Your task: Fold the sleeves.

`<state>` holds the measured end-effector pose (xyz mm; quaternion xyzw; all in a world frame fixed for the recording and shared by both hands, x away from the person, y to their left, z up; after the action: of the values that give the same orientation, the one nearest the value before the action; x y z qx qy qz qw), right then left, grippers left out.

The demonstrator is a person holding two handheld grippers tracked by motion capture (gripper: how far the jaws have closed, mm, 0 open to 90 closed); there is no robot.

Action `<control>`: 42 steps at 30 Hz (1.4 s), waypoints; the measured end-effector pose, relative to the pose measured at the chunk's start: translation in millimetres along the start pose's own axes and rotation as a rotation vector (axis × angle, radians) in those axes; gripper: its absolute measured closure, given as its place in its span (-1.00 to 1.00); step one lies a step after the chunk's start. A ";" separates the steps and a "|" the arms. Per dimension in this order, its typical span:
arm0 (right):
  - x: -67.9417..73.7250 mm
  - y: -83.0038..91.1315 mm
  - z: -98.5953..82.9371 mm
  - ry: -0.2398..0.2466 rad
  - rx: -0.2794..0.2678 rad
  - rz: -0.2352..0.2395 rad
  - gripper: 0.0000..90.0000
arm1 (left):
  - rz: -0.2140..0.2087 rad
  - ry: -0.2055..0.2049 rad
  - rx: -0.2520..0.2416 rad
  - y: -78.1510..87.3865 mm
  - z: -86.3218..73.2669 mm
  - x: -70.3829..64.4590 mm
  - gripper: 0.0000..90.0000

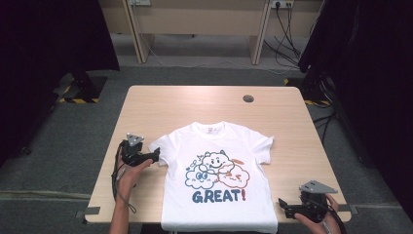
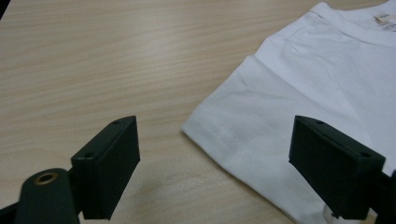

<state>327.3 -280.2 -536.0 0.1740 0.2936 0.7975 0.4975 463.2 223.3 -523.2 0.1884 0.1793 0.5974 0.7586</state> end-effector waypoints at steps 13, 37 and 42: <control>0.2 -0.5 0.3 0.002 -0.003 0.000 -0.99 | -0.024 -0.029 0.015 -11.8 -4.0 -1.8 -0.47; 1.0 -1.1 0.7 0.001 -0.005 0.000 -0.99 | -0.072 -0.065 0.016 -7.3 -2.8 -15.0 0.75; 0.9 -1.3 0.9 0.004 -0.005 0.000 -0.99 | -0.077 -0.062 -0.021 0.5 8.3 -17.6 0.83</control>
<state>328.3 -278.7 -536.2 0.1713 0.2925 0.7987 0.4972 463.0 205.7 -514.9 0.1918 0.1567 0.5633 0.7883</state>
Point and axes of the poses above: each handheld gripper's, and its own axes: y roughly backward along the jaws, z roughly out of its top, x roughly to its left, the point moved 7 cm from there along -y, roughly forward along the jaws, and after that the axes turned 6 degrees about -x, right-handed, at the moved point
